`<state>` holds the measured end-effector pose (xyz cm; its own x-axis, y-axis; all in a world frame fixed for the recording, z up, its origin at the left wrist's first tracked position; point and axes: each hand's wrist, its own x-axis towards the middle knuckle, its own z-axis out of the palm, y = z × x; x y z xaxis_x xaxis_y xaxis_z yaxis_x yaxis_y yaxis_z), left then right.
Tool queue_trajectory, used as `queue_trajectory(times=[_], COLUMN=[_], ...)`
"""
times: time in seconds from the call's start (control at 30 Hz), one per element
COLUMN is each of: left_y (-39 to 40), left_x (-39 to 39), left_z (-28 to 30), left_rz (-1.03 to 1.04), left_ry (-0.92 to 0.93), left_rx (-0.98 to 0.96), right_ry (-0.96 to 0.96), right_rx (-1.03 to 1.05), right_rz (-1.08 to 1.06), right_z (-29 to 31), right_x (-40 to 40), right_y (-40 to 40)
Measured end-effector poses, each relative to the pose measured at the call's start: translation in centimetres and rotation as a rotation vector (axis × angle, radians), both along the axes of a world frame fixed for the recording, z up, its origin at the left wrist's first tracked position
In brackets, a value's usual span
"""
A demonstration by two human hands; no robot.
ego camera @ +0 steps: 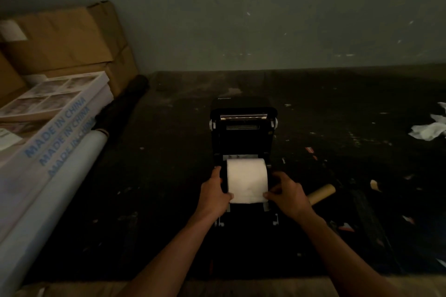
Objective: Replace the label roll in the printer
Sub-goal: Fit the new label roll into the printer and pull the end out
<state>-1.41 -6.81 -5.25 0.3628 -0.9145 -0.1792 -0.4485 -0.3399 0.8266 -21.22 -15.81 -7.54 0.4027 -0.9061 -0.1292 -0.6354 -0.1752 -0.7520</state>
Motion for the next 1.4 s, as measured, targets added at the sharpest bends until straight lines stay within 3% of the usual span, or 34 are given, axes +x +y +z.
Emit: queue_trajectory(times=[0.23, 0.43, 0.67, 0.83, 1.23, 1.4], left_y=[0.8, 0.5, -0.1, 0.1, -0.5, -0.7], left_x=[0.3, 0.3, 0.9, 0.4, 1.0, 1.6], left_z=[-0.2, -0.1, -0.1, -0.6, -0.6, -0.1], left_rz=[-0.08, -0.182, -0.149, -0.212, -0.244, -0.329], left_ry=[-0.037, -0.195, -0.149, -0.274, -0.206, -0.26], left_rx=[-0.043, -0.039, 0.028, -0.048, -0.001, 0.053], right_ry=[-0.011, 0.057, 0.175, 0.072, 0.149, 0.139], right_rx=[0.032, 0.008, 0.098, 0.102, 0.205, 0.127], right_rz=[0.002, -0.015, 0.043, 0.044, 0.098, 0.053], right_z=[0.0, 0.3, 1.4, 1.6, 1.9, 1.5], right_x=[0.5, 0.7, 1.0, 0.9, 1.1, 1.3], right_y=[1.1, 1.1, 0.1, 0.2, -0.4, 0.3])
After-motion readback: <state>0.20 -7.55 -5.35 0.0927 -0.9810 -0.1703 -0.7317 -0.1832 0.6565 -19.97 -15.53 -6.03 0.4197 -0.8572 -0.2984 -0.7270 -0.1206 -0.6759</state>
